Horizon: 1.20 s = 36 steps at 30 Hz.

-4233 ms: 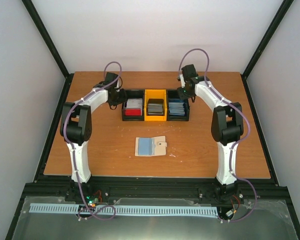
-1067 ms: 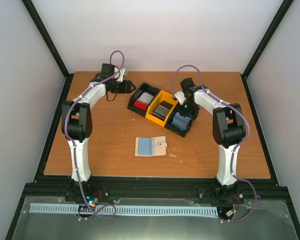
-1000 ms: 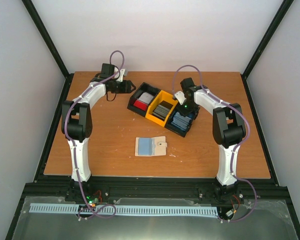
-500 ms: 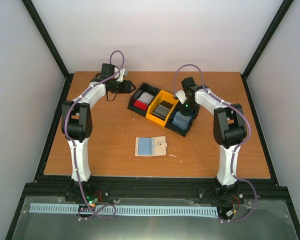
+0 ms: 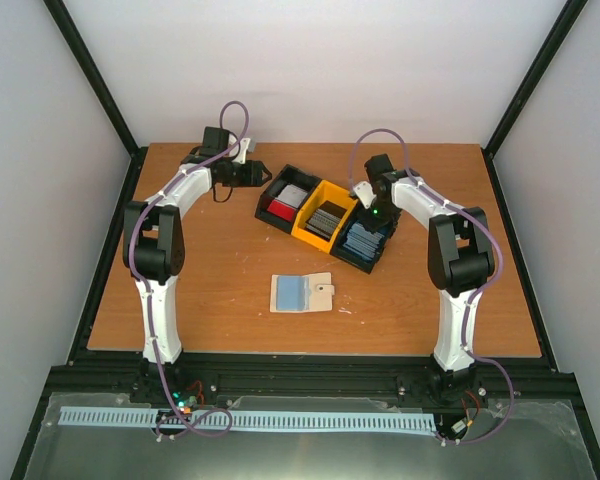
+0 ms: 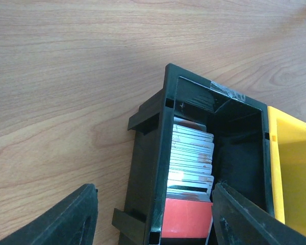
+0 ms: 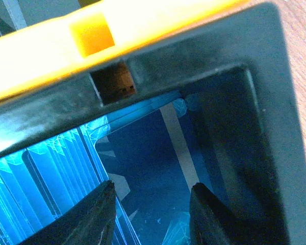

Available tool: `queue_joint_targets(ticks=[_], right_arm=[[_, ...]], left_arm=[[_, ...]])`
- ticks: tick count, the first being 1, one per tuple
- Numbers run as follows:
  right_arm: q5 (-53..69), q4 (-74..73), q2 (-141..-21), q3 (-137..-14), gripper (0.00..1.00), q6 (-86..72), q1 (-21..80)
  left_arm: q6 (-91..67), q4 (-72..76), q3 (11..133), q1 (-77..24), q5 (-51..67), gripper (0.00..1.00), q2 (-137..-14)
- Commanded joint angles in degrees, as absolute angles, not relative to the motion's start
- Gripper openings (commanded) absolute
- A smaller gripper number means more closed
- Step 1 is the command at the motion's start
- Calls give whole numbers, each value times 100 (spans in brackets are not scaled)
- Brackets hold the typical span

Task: Put the credit cards into the card holder
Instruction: Pick up the credit card from the storage box.

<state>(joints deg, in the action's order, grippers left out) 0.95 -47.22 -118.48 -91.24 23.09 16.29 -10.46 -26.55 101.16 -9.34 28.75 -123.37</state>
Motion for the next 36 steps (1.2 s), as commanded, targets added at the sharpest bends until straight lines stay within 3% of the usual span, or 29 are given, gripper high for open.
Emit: queue_joint_targets(ticks=[1, 17, 24, 36], right_arm=[[126, -4780, -11646, -9224, 40, 2321, 1561], [60, -4812, -11716, -9407, 40, 2135, 1468], [-267, -4665, -11699, -9354, 27, 2059, 1469], [-608, -4251, -11571, -9194, 24, 2072, 1473]], left_arm=[[-976, -2549, 10116, -927, 2953, 63, -12288], [-966, -2550, 10107, -924, 2971, 63, -12285], [-984, -2549, 10082, -924, 2958, 63, -12257], [-1036, -2498, 10011, -923, 2971, 62, -12206]])
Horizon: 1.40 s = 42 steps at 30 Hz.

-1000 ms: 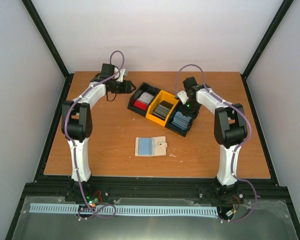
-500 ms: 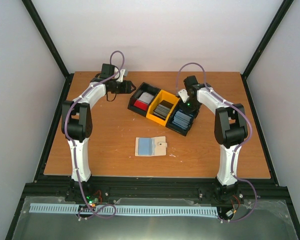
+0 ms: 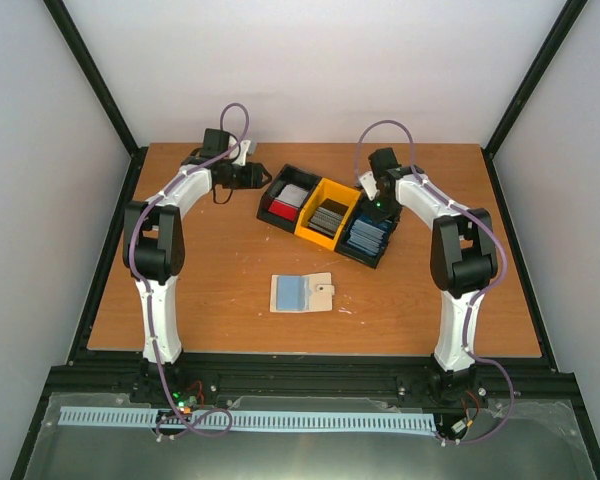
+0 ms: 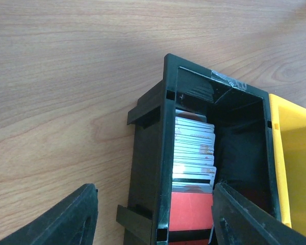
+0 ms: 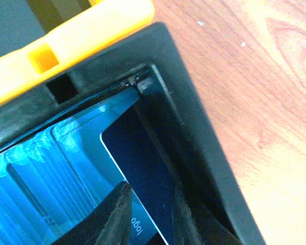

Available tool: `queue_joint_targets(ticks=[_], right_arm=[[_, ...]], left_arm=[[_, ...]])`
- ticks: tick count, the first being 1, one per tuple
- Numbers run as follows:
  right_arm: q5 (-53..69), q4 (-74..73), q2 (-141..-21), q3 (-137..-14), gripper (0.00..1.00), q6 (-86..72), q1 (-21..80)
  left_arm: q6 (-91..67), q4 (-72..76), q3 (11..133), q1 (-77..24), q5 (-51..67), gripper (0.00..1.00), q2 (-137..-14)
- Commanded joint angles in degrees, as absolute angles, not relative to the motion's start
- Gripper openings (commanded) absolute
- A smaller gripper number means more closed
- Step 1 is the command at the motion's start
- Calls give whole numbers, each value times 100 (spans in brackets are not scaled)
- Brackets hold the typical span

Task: Put the credit cards into the card holder
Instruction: Pick up the credit card from the storage box.

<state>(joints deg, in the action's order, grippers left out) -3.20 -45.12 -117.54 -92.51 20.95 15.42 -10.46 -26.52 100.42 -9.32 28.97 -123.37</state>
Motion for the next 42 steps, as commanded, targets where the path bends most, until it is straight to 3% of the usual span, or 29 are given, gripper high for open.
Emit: queue_joint_targets(ticks=[1, 25, 42], right_arm=[[-619, -4212, -11567, -9163, 24, 2079, 1473], [-1392, -3371, -11718, -9001, 20, 2521, 1625], [-1443, -3350, -12154, -8874, 20, 3840, 1669]], left_arm=[[-1046, -2482, 10004, -923, 2975, 62, -12208], [-1063, -2494, 10011, -923, 2962, 63, -12198], [-959, -2541, 10002, -923, 2912, 63, -12252]])
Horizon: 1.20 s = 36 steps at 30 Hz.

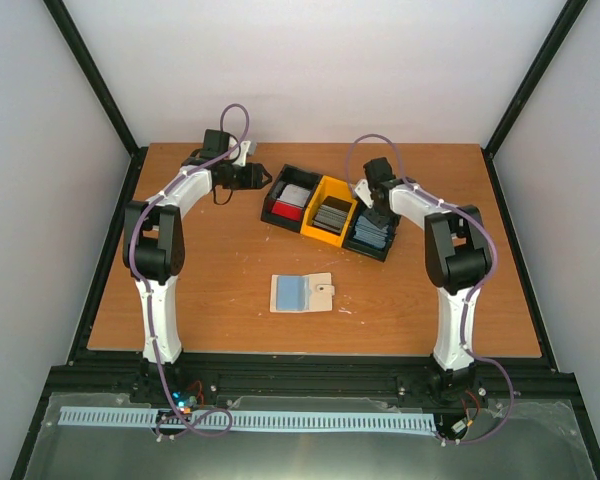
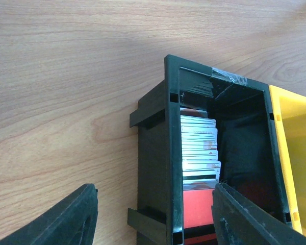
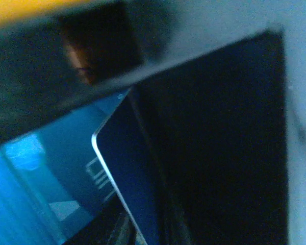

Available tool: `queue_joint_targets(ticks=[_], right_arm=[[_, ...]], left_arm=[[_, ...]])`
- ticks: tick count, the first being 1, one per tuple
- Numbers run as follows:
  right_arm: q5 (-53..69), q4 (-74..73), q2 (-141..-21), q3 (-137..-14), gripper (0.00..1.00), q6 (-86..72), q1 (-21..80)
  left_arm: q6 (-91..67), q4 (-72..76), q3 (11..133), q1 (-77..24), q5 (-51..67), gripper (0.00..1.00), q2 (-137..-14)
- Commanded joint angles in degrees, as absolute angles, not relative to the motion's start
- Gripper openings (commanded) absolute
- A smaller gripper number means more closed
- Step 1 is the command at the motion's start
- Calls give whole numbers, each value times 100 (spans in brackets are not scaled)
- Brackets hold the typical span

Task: Put the credit cards into the card holder
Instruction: Pick up the credit card from the storage box.

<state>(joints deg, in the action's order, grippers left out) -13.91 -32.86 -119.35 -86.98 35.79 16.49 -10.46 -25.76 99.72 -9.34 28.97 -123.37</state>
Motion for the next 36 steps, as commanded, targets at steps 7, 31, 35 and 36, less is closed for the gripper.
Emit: queue_joint_targets(ticks=[7, 31, 35, 36], right_arm=[[-1082, -3580, -11943, -9018, 3, 3641, 1666], [3578, -3110, -9783, -7604, 3, -1639, 486], [3947, -2159, -9449, -6944, 3, -2708, 286], [4101, -2032, -9414, -6792, 3, -2915, 203]], left_arm=[[-880, -2450, 9922, -923, 2940, 63, -12048], [-2881, -90, 8316, -1692, 5071, 94, -10986], [-3221, -4, 8737, -2125, 5313, 96, -11445], [-3298, -53, 8912, -2204, 5385, 96, -11614]])
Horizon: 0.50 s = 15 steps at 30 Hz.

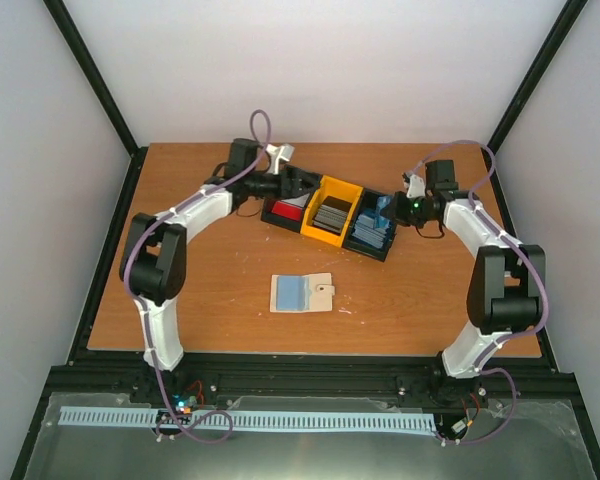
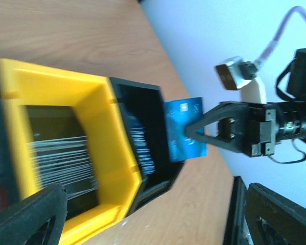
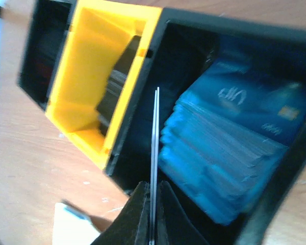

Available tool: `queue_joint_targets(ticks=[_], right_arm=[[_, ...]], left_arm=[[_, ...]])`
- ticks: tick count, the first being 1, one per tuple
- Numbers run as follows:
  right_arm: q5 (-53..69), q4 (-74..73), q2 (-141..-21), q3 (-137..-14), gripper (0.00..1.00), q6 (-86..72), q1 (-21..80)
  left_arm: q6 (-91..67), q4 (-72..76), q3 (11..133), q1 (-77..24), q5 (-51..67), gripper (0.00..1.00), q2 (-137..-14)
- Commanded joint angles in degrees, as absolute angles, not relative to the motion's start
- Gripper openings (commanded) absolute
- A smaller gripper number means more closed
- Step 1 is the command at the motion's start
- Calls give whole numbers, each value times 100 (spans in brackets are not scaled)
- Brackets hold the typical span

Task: Put the credit cards into the card holder
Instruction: Pick up the credit card from the storage box.

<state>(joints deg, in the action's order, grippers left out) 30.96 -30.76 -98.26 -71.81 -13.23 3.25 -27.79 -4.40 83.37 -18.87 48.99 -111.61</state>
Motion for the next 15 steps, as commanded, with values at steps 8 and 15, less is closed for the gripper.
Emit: queue_joint_targets(ticks=[8, 15], right_arm=[[5230, -955, -9337, -6027, 3, -3673, -263], [5937, -105, -9271, -5790, 5, -3997, -306]], left_arm=[[-3678, -567, 10347, -2737, 5677, 96, -12877], [-4018, -610, 10964, -2987, 6123, 90, -13435]])
